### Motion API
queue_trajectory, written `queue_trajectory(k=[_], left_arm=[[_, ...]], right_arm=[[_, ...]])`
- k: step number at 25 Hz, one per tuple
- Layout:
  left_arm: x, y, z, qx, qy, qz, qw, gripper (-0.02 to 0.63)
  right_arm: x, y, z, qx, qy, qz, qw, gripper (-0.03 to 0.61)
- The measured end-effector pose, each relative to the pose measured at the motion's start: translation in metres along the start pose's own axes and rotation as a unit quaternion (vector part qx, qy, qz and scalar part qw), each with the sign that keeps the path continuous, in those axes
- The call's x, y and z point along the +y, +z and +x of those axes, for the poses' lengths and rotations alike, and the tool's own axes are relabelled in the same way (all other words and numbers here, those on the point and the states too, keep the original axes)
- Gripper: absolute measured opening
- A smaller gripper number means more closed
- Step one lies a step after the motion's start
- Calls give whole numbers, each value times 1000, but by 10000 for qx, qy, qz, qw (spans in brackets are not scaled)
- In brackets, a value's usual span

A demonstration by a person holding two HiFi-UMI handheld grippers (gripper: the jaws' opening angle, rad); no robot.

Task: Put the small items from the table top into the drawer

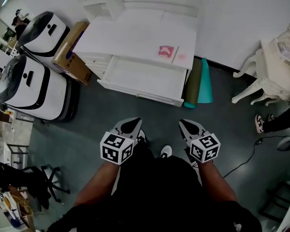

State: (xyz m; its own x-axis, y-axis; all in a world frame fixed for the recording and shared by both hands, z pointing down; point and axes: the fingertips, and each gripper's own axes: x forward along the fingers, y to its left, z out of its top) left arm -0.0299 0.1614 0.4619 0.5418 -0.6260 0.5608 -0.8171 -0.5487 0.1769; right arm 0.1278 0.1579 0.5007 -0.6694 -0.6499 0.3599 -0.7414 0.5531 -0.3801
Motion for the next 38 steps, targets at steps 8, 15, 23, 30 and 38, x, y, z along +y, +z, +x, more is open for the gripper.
queue_trajectory(k=[8, 15, 23, 30, 38], left_arm=[[15, 8, 27, 97, -195, -3, 9998, 11], [35, 31, 54, 98, -417, 96, 9990, 11], [83, 59, 83, 205, -590, 175, 9979, 11], [132, 81, 110, 293, -861, 300, 9954, 11], [171, 98, 138, 428, -1377, 566, 9879, 11]], right_arm=[[-15, 10, 16, 52, -118, -22, 9999, 29], [-32, 31, 39, 70, -309, -48, 9995, 29], [-45, 57, 85, 114, -501, 40, 9987, 29], [-58, 82, 132, 152, -862, 118, 9961, 29], [-69, 101, 174, 184, -1391, 110, 9900, 29]])
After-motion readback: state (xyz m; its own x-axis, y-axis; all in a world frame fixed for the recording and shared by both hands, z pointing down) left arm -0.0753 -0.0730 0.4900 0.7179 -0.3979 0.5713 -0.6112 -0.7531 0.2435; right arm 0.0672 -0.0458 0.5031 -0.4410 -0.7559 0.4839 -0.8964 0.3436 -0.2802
